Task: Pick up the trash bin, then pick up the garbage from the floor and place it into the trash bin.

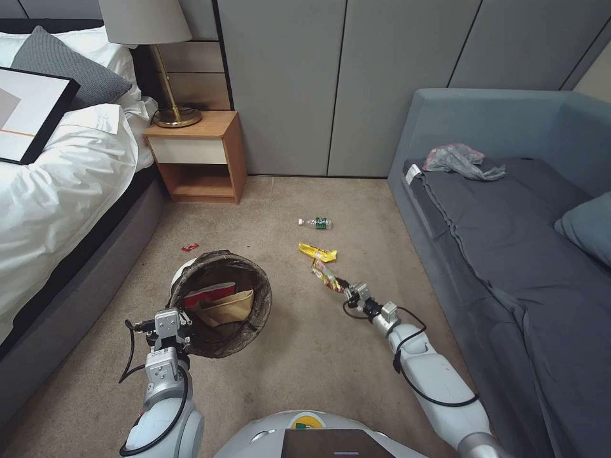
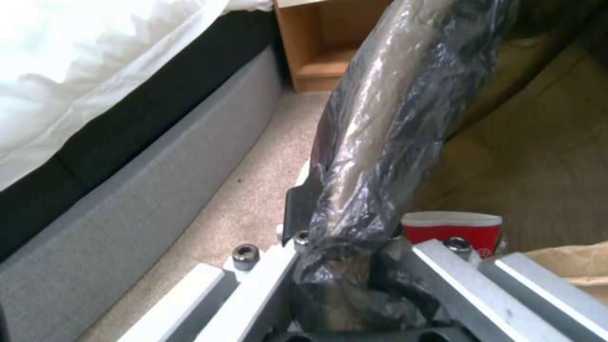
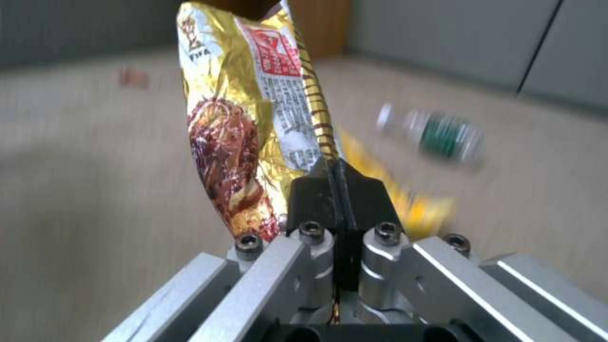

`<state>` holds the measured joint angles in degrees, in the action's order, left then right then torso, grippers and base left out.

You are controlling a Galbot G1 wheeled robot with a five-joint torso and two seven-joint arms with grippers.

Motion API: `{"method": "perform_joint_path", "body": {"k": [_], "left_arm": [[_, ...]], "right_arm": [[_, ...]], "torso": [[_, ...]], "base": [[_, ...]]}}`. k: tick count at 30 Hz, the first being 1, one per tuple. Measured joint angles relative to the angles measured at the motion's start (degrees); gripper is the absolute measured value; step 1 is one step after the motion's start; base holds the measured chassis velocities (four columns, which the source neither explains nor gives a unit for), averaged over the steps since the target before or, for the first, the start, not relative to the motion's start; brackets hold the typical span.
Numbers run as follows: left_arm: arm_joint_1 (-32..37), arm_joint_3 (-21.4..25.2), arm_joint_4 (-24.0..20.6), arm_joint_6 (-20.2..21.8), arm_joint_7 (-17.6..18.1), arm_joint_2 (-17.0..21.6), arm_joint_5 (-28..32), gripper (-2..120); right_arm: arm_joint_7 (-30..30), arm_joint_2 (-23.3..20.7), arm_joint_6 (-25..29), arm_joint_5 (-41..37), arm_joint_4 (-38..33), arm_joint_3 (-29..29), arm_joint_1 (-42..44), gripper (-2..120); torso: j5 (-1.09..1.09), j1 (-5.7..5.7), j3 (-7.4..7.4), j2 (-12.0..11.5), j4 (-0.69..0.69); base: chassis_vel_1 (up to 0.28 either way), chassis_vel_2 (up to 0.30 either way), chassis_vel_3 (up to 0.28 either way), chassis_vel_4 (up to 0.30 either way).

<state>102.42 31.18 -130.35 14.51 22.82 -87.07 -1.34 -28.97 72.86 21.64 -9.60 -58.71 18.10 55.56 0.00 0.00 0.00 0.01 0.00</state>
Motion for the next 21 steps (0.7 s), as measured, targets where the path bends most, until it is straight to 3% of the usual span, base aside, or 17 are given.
{"method": "perform_joint_path", "body": {"k": [7,9,11,12,13,15,16,18,21], "left_arm": [[0.2,-0.2,0.1,0.0,0.0,0.2,0.2,0],[0.3,-0.5,0.3,0.0,0.0,0.3,0.5,0],[0.3,-0.6,0.3,0.0,0.0,0.4,0.5,0],[0.3,-1.0,0.4,0.1,-0.1,0.5,0.9,0],[0.3,-1.0,0.4,0.1,-0.1,0.5,0.9,0],[0.5,-2.0,0.5,0.6,-0.3,0.6,2.0,0],[0.5,-2.0,0.5,0.6,-0.3,0.6,2.0,0],[0.7,-2.8,0.6,0.7,-0.5,0.6,2.4,0],[0.9,-3.2,0.5,0.9,-0.5,0.6,2.7,0]], "right_arm": [[1.9,-1.3,-0.5,-5.3,-12.2,1.5,3.2,0],[2.4,-1.8,-1.1,-10.2,-20.2,2.0,4.8,0],[2.4,-1.9,-1.2,-11.2,-21.8,2.0,5.1,0],[2.5,-2.3,-2.3,-15.0,-28.5,1.8,6.3,0],[2.5,-2.3,-2.3,-15.0,-28.5,1.8,6.3,0],[2.5,-3.5,-4.6,-18.6,-41.2,-0.2,8.5,0],[2.5,-3.5,-4.6,-18.6,-41.2,-0.2,8.5,0],[2.5,-4.7,-6.2,-18.4,-51.2,-5.0,11.5,0],[2.7,-5.4,-6.4,-16.9,-53.7,-9.1,12.9,0]], "torso": [[0.00,0.00,0.00,0.0,0.01],[0.00,0.00,0.00,0.0,0.01],[-0.01,0.00,0.00,0.0,0.01],[0.00,0.00,0.00,0.0,0.00],[0.00,0.00,0.00,0.0,0.00],[-0.02,0.00,0.00,0.0,0.00],[-0.02,0.00,0.00,0.0,0.00],[-0.01,0.00,0.00,0.0,0.00],[-0.01,0.00,0.00,0.0,0.00]], "base": [[0.000,0.000,0.000,0.000],[0.000,0.000,0.000,0.000],[0.000,0.000,0.000,0.000],[0.000,0.000,0.000,0.000],[0.000,0.000,0.000,0.000],[0.000,0.000,0.000,0.000],[0.000,0.000,0.000,0.000],[0.000,0.000,0.000,0.000],[0.000,0.000,0.000,0.000]]}}
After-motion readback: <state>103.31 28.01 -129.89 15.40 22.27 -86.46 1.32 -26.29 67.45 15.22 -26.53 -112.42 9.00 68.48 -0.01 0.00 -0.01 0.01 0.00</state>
